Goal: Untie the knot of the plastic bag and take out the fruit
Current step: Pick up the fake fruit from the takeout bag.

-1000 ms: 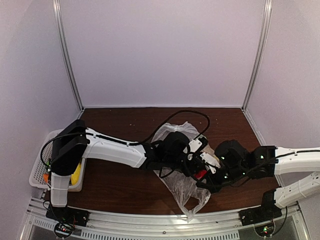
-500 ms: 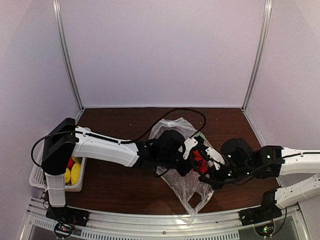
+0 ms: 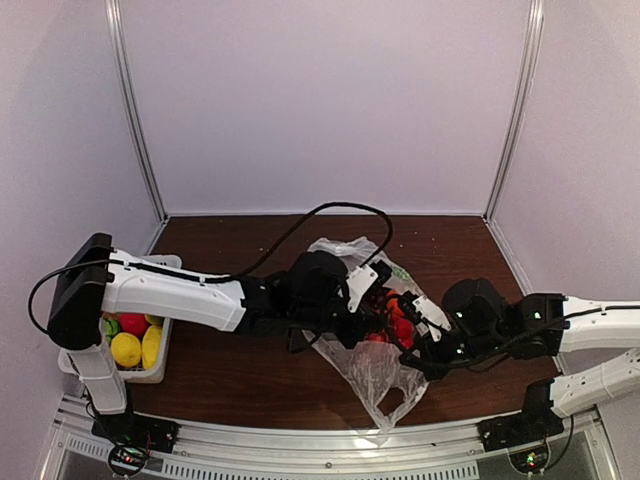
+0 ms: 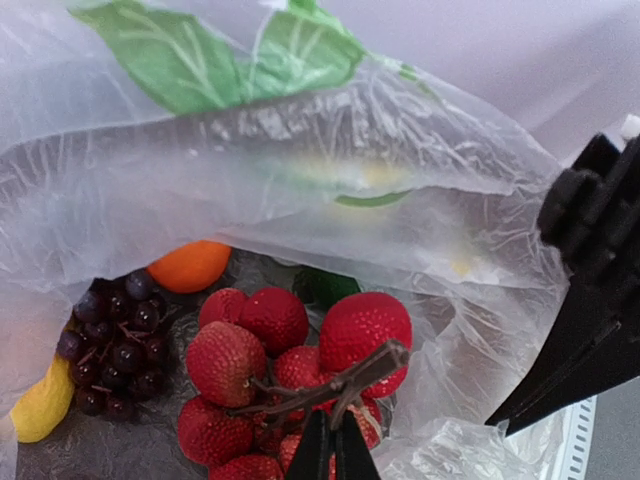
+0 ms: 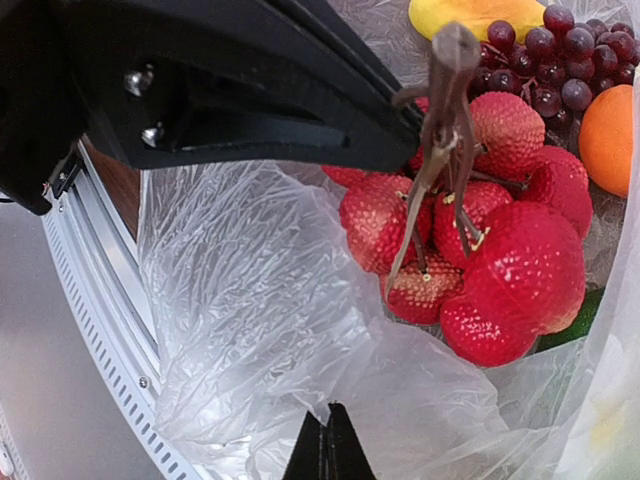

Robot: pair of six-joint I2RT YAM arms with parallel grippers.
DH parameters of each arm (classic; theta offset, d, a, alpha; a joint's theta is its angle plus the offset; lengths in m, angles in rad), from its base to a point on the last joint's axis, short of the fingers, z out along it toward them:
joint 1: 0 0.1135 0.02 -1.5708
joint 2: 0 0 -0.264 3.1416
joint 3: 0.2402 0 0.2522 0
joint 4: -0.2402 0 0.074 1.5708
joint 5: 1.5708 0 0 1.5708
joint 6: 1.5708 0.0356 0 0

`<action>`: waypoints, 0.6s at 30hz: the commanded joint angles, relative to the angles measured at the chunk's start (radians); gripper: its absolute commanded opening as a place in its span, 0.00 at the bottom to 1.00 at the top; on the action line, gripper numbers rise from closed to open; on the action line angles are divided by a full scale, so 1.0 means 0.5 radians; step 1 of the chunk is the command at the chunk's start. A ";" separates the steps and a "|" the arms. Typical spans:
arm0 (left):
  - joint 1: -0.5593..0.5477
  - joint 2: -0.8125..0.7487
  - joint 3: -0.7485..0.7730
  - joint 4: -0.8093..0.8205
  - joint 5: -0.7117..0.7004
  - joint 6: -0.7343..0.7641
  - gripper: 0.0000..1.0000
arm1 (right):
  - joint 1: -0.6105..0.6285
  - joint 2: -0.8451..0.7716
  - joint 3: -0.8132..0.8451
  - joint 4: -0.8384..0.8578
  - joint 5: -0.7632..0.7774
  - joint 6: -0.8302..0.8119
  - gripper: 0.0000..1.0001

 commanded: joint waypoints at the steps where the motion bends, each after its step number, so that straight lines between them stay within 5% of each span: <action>1: -0.009 -0.102 -0.012 0.082 -0.034 0.000 0.00 | 0.011 -0.013 -0.028 0.010 0.046 0.025 0.00; 18: -0.003 -0.417 -0.001 -0.027 -0.055 -0.067 0.00 | 0.008 -0.002 -0.054 0.077 0.041 0.041 0.00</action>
